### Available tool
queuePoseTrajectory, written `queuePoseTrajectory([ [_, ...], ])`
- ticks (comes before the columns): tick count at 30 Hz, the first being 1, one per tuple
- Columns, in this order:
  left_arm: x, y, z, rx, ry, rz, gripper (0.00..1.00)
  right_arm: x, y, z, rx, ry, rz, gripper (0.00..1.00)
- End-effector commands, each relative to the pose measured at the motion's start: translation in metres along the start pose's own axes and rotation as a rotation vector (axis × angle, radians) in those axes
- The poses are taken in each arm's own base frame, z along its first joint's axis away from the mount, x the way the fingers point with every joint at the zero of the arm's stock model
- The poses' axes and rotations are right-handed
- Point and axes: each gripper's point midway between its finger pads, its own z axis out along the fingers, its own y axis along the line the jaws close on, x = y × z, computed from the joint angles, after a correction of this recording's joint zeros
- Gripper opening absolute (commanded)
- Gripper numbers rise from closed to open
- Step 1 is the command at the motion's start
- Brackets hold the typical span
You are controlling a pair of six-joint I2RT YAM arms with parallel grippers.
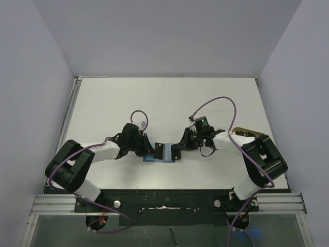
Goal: Put the credit cards into the card holder
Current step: Insert the credit card into the card holder.
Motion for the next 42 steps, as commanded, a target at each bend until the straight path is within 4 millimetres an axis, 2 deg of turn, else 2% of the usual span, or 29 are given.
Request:
queuePoseTrajectory([
  [1,0.006,0.005,0.002,-0.01,-0.014,-0.011,0.0,0.005,-0.02,-0.008,0.094,-0.017,0.009,0.0],
  [3,0.006,0.003,0.002,-0.004,-0.015,-0.015,0.01,0.0,-0.013,-0.013,0.078,-0.03,0.004,0.0],
  [7,0.002,0.001,0.0,-0.016,-0.023,-0.015,0.15,-0.011,-0.002,-0.026,0.076,-0.065,-0.012,0.0],
  [11,-0.003,0.001,-0.003,-0.04,-0.04,-0.01,0.27,-0.013,-0.001,-0.032,0.083,-0.085,-0.017,0.0],
  [14,-0.005,0.001,-0.003,-0.049,-0.043,-0.009,0.32,-0.009,-0.005,-0.03,0.091,-0.074,-0.013,0.0],
  [28,0.005,-0.012,0.012,-0.049,-0.012,0.053,0.34,0.0,-0.009,-0.013,0.07,-0.046,-0.009,0.0],
  [31,-0.001,-0.023,0.014,-0.032,-0.022,0.07,0.34,0.001,-0.008,-0.012,0.069,-0.041,-0.013,0.0],
  [42,-0.002,-0.04,0.02,0.001,-0.029,0.127,0.35,0.002,-0.002,-0.004,0.062,-0.026,-0.031,0.0],
])
